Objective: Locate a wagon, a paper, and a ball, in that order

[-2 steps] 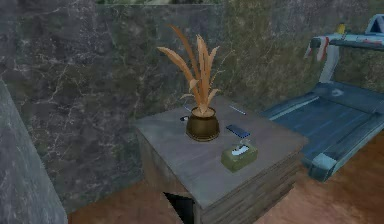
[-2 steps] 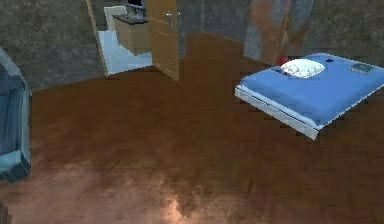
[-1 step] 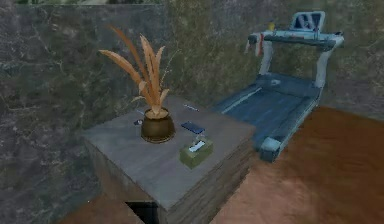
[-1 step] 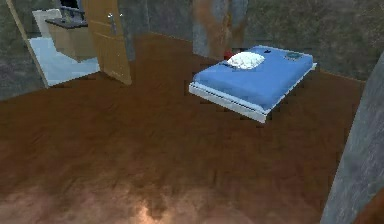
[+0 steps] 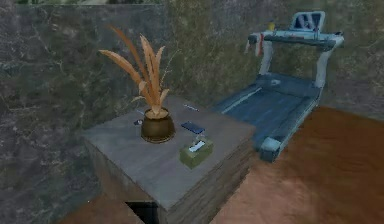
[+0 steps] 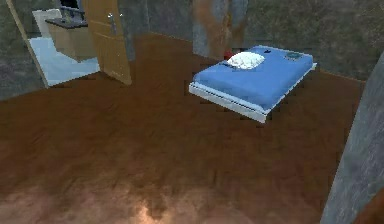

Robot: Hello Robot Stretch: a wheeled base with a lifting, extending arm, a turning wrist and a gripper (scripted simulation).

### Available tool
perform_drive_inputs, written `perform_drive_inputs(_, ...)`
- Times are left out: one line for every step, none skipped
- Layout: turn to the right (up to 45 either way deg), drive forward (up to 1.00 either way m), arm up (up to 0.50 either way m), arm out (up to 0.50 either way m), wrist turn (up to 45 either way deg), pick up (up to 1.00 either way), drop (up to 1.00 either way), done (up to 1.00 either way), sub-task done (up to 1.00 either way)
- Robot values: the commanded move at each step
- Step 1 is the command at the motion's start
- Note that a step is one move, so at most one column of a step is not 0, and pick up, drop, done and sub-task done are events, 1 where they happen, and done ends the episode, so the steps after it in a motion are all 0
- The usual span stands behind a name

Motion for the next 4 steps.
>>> perform_drive_inputs(45.0,0.0,0.0,0.0,0.0,0.0,0.0,0.0,0.0)
perform_drive_inputs(33.0,0.0,0.0,0.0,0.0,0.0,0.0,0.0,0.0)
perform_drive_inputs(0.0,1.0,0.0,0.0,0.0,0.0,0.0,0.0,0.0)
perform_drive_inputs(3.0,0.0,0.0,0.0,0.0,0.0,0.0,0.0,0.0)
